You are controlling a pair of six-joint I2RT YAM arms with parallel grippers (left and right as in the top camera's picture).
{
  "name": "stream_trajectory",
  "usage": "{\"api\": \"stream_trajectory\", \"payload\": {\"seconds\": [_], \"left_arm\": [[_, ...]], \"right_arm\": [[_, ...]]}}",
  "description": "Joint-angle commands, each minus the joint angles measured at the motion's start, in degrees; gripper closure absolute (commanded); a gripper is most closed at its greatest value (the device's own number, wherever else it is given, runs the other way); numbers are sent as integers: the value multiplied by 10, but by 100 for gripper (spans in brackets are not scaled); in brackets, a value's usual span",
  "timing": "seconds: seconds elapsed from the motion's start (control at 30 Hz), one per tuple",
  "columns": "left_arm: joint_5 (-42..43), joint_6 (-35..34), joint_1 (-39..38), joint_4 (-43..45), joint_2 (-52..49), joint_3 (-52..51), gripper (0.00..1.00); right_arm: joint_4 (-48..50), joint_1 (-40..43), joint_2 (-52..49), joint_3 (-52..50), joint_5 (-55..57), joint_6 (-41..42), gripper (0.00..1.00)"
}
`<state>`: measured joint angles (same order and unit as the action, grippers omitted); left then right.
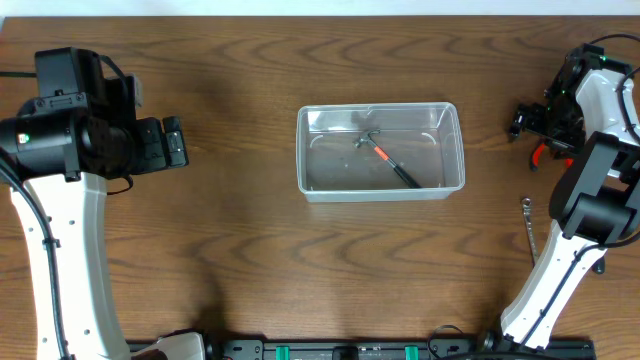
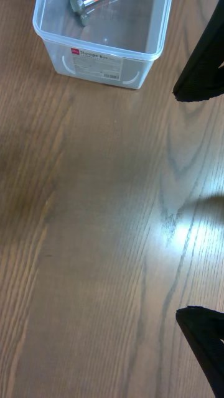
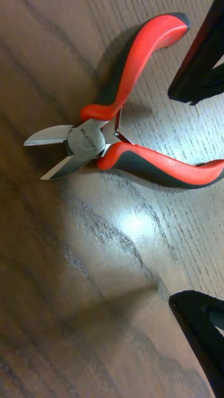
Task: Pack container
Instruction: 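Lower the right gripper and close it on the pliers handle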
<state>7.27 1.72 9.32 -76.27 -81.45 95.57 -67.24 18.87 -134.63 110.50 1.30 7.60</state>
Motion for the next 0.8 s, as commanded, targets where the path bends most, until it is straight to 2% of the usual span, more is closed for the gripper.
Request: {"api": "stream_trajectory", "payload": {"seconds": [0.0,0.77], "left_arm": [[-5,-1,3,-2,-2,10,2],[-5,-1,3,-2,-2,10,2]], "right_arm": [[3,-6,-4,-4,2,-3,1],[8,-6,-4,-10,2,5,1]]}}
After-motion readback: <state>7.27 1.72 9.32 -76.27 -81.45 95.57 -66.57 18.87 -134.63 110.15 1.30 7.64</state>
